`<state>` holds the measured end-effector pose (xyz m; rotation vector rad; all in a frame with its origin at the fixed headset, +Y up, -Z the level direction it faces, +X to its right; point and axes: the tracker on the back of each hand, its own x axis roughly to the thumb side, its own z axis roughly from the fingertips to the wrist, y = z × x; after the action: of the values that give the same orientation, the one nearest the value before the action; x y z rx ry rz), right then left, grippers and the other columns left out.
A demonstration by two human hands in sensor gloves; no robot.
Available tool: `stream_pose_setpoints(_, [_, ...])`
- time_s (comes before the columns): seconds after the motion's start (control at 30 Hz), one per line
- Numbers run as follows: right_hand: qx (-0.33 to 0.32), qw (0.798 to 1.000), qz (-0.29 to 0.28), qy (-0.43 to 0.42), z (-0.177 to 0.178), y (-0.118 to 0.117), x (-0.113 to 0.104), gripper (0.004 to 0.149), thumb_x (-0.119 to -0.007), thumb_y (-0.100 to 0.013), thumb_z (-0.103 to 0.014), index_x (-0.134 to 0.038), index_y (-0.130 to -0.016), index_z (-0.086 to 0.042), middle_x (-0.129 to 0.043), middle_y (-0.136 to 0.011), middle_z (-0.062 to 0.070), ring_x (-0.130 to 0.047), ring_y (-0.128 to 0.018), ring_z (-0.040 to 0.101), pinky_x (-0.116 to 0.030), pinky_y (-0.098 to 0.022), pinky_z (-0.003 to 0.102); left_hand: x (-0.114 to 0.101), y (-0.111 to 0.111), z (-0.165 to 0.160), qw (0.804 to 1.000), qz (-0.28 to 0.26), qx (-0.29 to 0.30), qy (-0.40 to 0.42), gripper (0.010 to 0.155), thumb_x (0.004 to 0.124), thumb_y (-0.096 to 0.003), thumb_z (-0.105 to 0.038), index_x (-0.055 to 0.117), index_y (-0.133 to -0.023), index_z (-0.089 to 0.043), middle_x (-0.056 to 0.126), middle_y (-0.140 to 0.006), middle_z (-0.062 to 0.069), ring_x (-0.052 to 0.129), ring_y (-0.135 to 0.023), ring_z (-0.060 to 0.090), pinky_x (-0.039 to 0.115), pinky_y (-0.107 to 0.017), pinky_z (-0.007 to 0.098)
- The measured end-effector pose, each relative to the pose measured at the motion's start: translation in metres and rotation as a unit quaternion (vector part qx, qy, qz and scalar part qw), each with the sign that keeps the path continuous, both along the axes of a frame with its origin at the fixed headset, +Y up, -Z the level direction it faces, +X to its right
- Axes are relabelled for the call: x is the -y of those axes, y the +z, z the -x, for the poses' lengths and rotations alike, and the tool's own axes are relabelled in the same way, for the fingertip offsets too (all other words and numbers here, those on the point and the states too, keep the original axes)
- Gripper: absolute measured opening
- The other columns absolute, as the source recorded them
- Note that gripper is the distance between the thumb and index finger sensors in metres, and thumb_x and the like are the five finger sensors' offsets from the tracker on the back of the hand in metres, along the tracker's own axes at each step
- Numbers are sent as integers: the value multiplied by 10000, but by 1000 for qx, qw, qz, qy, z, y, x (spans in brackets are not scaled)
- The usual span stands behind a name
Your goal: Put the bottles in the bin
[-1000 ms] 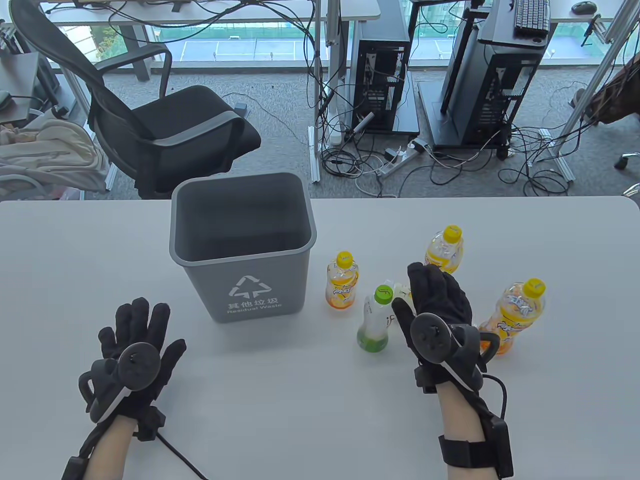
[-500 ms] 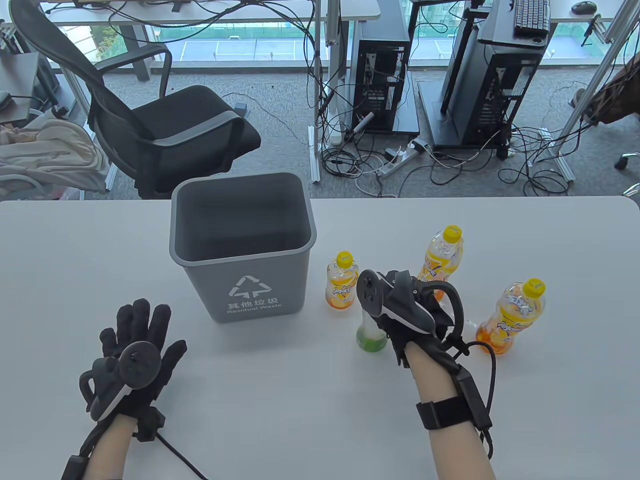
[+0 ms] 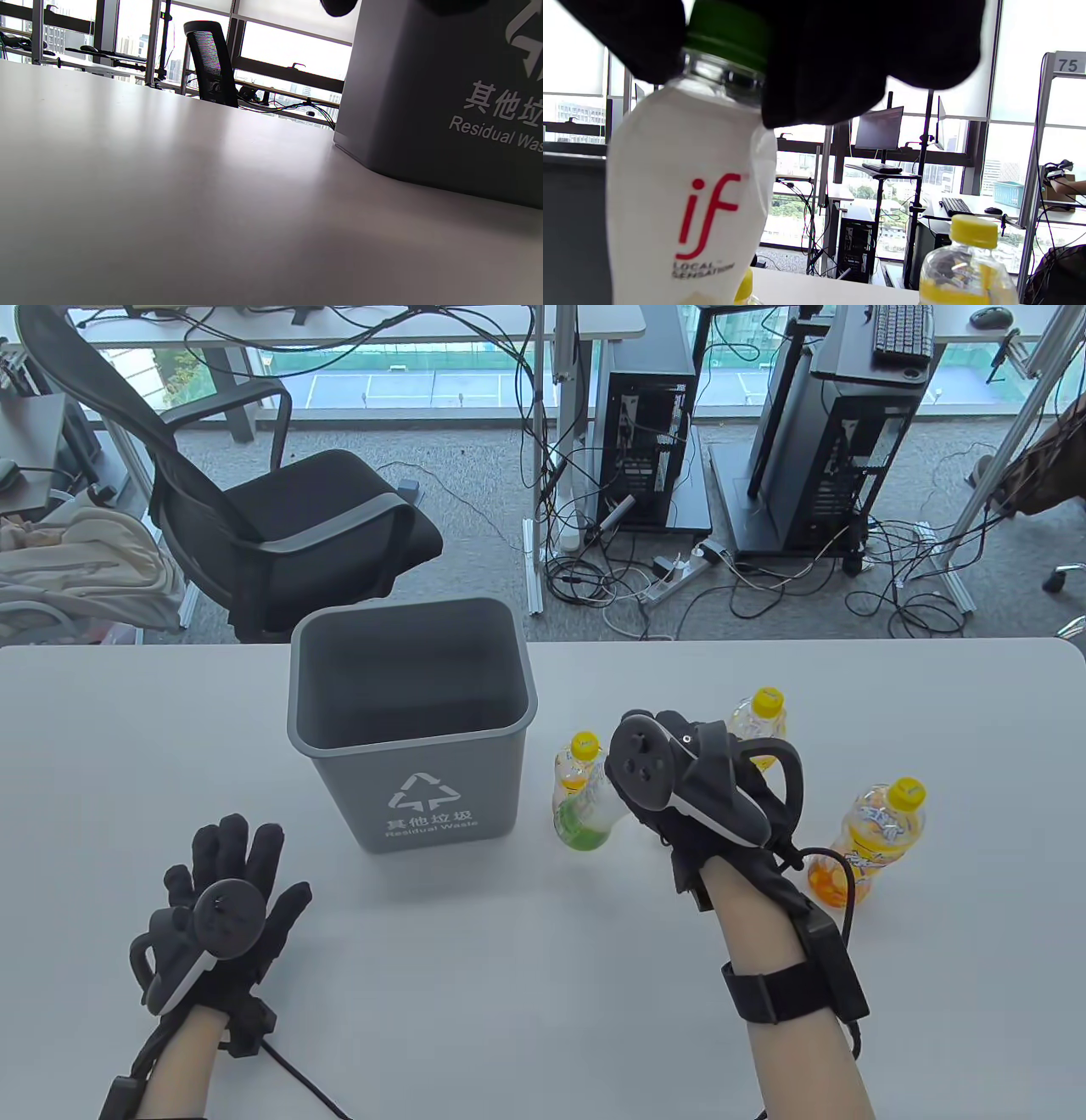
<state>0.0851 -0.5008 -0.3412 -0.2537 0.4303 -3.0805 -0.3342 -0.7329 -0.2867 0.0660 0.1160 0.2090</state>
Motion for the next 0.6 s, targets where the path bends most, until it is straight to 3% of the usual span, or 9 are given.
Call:
stream_pose_setpoints(0.13, [11,997,-74,31,3,9,-50,544,-737,-458,-567,-780,-905,-260,-961,-654,45,-948,-398,214,-839,-353,366,1,0,1,1000,5,0,-2,806,546,-485,-704,291,-1176,-377,161,-1304,1,153,-1235,327,212,-851,659])
stream_pose_setpoints(0.3, [13,989,-147,-16,14,14,-97,538,-734,-466,-553,-768,-917,-262,-952,-675,56,-943,-414,223,-834,-365,371,1,0,1,1000,11,0,-2,808,538,-485,-708,276,-1176,-382,151,-1302,2,143,-1233,329,205,-850,657])
stream_pose_setpoints(0.43, [-2,981,-192,-37,39,10,-101,537,-727,-469,-539,-744,-937,-276,-942,-712,52,-946,-444,220,-840,-387,368,1,-1,0,1000,14,3,-6,809,533,-486,-710,270,-1176,-381,152,-1302,6,146,-1233,331,208,-849,658])
stream_pose_setpoints(0.6, [-28,981,-190,-23,87,-8,-71,539,-711,-472,-523,-705,-962,-298,-931,-767,39,-954,-467,208,-851,-404,353,0,0,-1,1000,13,6,-4,812,524,-486,-715,260,-1178,-380,147,-1302,10,145,-1231,336,213,-847,658])
